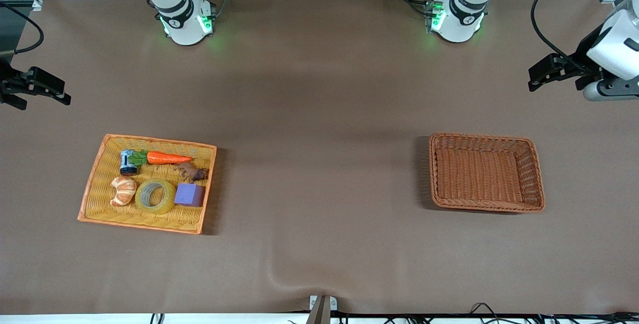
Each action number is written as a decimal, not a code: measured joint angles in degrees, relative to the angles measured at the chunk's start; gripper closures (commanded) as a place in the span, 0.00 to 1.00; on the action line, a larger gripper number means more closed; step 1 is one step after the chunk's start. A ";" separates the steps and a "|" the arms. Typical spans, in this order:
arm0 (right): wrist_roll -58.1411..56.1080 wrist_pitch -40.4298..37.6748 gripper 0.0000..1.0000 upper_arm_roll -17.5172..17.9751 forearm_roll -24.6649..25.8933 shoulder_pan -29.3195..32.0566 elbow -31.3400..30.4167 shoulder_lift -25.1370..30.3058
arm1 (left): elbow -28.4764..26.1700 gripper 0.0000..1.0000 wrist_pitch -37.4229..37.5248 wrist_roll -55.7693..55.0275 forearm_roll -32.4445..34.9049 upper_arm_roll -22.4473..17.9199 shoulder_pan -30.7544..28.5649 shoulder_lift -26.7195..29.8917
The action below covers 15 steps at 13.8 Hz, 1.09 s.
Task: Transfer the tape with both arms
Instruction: 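Move the right gripper toward the yellow tape roll in the orange tray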
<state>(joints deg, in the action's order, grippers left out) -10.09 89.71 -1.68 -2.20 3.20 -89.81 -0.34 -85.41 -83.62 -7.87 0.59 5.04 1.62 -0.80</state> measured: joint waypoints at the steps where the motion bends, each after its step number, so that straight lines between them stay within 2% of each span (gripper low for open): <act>1: 0.00 0.00 0.00 0.00 0.00 0.01 0.00 -0.01 | 0.06 0.00 0.00 0.00 -0.07 -0.01 -0.40 0.01; 10: -0.02 0.12 0.00 0.11 0.02 -0.33 -0.11 -0.68 | -0.10 0.00 0.52 0.06 -0.09 0.34 -0.61 -0.18; 15: -0.03 7.92 0.00 0.46 -0.05 -6.57 -2.39 -8.95 | -0.27 0.00 0.57 0.06 -0.09 0.35 -0.61 -0.46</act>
<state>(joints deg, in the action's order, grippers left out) -10.13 97.63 -1.22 -2.25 -3.37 -92.20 -9.29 -85.68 -83.05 -7.81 0.50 5.39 1.00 -1.26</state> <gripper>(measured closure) 0.000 0.000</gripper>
